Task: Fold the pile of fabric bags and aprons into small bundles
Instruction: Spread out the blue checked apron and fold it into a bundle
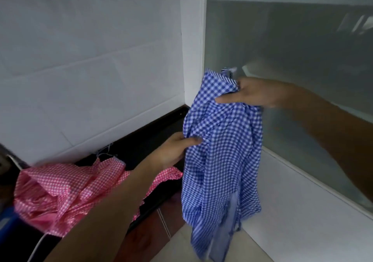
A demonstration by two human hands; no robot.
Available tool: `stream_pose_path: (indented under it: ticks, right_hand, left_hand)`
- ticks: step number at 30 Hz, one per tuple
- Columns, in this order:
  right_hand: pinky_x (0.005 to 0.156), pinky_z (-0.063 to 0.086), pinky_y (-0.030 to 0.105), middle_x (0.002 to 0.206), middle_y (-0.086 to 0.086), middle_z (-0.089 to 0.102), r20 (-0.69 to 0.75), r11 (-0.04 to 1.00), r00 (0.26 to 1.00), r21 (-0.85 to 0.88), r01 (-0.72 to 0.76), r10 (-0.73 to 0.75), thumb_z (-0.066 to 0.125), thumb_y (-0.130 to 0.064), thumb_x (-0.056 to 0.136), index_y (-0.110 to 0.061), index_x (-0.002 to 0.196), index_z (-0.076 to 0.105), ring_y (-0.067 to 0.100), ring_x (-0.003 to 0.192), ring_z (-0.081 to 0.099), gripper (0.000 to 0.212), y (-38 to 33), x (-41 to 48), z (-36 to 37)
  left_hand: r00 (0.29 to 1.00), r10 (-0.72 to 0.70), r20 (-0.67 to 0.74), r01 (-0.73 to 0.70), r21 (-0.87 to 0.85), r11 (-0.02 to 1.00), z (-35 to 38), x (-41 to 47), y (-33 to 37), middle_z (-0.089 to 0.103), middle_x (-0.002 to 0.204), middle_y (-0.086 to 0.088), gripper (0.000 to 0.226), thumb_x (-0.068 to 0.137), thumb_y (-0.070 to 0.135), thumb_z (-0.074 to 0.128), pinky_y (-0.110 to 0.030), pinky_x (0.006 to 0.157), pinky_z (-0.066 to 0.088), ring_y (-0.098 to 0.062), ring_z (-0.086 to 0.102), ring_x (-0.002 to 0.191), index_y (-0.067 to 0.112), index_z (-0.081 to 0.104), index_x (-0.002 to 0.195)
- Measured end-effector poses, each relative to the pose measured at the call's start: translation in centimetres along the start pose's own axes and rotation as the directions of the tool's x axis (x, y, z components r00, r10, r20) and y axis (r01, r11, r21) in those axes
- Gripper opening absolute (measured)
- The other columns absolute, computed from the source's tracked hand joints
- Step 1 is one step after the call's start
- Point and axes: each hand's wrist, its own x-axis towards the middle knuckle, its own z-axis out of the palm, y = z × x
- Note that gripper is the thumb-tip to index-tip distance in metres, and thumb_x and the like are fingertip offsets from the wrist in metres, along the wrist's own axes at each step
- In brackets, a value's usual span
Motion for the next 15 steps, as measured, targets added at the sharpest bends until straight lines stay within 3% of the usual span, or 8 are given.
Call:
stream_pose_path:
  ticks: [2, 5, 7, 9, 11, 13, 14, 15]
  right_hand:
    - [0.098, 0.043, 0.025, 0.119, -0.018, 0.061, 0.068, 0.969, 0.997, -0.245, -0.019, 0.037, 0.076, -0.061, 0.060, -0.035, 0.113, 0.056, 0.008, 0.105, 0.060, 0.061, 0.2, 0.3, -0.1]
    - [0.098, 0.036, 0.017, 0.121, -0.018, 0.052, 0.111, 0.895, 0.992, -0.446, -0.002, 0.057, 0.077, -0.039, 0.073, -0.028, 0.128, 0.051, 0.007, 0.110, 0.054, 0.061, 0.6, 1.0, 0.2]
    - [0.101, 0.037, 0.021, 0.125, -0.012, 0.055, 0.044, 0.903, 0.999, -0.429, -0.009, 0.032, 0.073, -0.042, 0.074, -0.025, 0.129, 0.051, 0.011, 0.111, 0.054, 0.062, 0.2, 1.2, -0.1]
    - [0.099, 0.041, 0.020, 0.116, -0.014, 0.059, -0.025, 0.955, 1.000, -0.297, 0.007, -0.015, 0.073, -0.040, 0.074, -0.032, 0.117, 0.053, 0.009, 0.103, 0.058, 0.048, -0.3, 1.5, -0.8]
    - [0.080, 0.044, 0.006, 0.097, -0.022, 0.062, -0.086, 0.998, 0.995, -0.054, 0.041, -0.045, 0.070, -0.024, 0.082, -0.034, 0.102, 0.054, -0.005, 0.083, 0.061, 0.027, -0.6, 1.8, -1.3]
    - [0.074, 0.047, 0.009, 0.083, -0.026, 0.068, -0.141, 0.968, 0.989, 0.237, 0.078, -0.045, 0.069, -0.020, 0.082, -0.030, 0.095, 0.058, -0.009, 0.072, 0.064, 0.020, -0.3, 2.2, -1.6]
    - [0.073, 0.050, 0.013, 0.080, -0.023, 0.071, -0.167, 0.936, 0.984, 0.334, 0.109, -0.055, 0.076, -0.027, 0.073, -0.027, 0.094, 0.059, -0.007, 0.073, 0.066, 0.027, -0.2, 2.5, -1.7]
    - [0.071, 0.052, 0.015, 0.081, -0.020, 0.072, -0.191, 0.909, 0.979, 0.391, 0.145, -0.074, 0.085, -0.040, 0.056, -0.025, 0.094, 0.061, -0.004, 0.075, 0.068, 0.048, -0.1, 2.7, -1.7]
  left_hand:
    - [0.994, 0.030, -0.101, -0.034, -0.042, 0.999, -0.4, -0.6, 0.9, 0.072, 0.109, -0.004, 0.019, 0.085, 0.010, 0.066, -0.036, 0.086, 0.053, -0.023, 0.068, 0.100, 0.017, 0.069, 0.102]
    - [0.997, 0.077, 0.022, -0.080, 0.345, 0.935, -1.2, -1.5, 2.7, 0.069, 0.112, 0.012, 0.042, 0.076, 0.015, 0.078, -0.015, 0.082, 0.052, -0.005, 0.066, 0.102, 0.027, 0.065, 0.114]
    - [0.985, -0.072, 0.154, -0.033, 0.586, 0.809, -1.7, -1.9, 3.5, 0.065, 0.118, 0.018, 0.049, 0.074, 0.022, 0.081, -0.012, 0.086, 0.049, 0.002, 0.062, 0.104, 0.030, 0.063, 0.119]
    - [0.966, -0.200, 0.165, 0.029, 0.697, 0.717, -2.9, -2.1, 3.2, 0.065, 0.120, 0.014, 0.047, 0.075, 0.026, 0.080, -0.026, 0.097, 0.048, -0.003, 0.062, 0.107, 0.025, 0.065, 0.120]
    - [0.966, -0.210, 0.150, 0.075, 0.615, 0.785, -4.1, -2.6, 2.2, 0.064, 0.125, 0.009, 0.053, 0.074, 0.034, 0.080, -0.035, 0.103, 0.045, -0.010, 0.061, 0.112, 0.022, 0.064, 0.123]
    - [0.974, -0.163, 0.157, 0.113, 0.285, 0.952, -5.1, -3.0, 0.8, 0.065, 0.125, 0.000, 0.061, 0.064, 0.043, 0.084, -0.036, 0.097, 0.049, -0.020, 0.062, 0.114, 0.020, 0.067, 0.118]
    - [0.982, -0.129, 0.141, 0.112, 0.123, 0.986, -5.5, -3.2, 0.2, 0.067, 0.121, -0.002, 0.061, 0.058, 0.043, 0.087, -0.034, 0.091, 0.052, -0.022, 0.063, 0.111, 0.020, 0.071, 0.111]
    - [0.990, -0.087, 0.112, 0.082, 0.048, 0.995, -5.7, -3.4, -0.1, 0.069, 0.117, -0.002, 0.058, 0.054, 0.041, 0.090, -0.030, 0.084, 0.054, -0.022, 0.065, 0.107, 0.022, 0.073, 0.106]
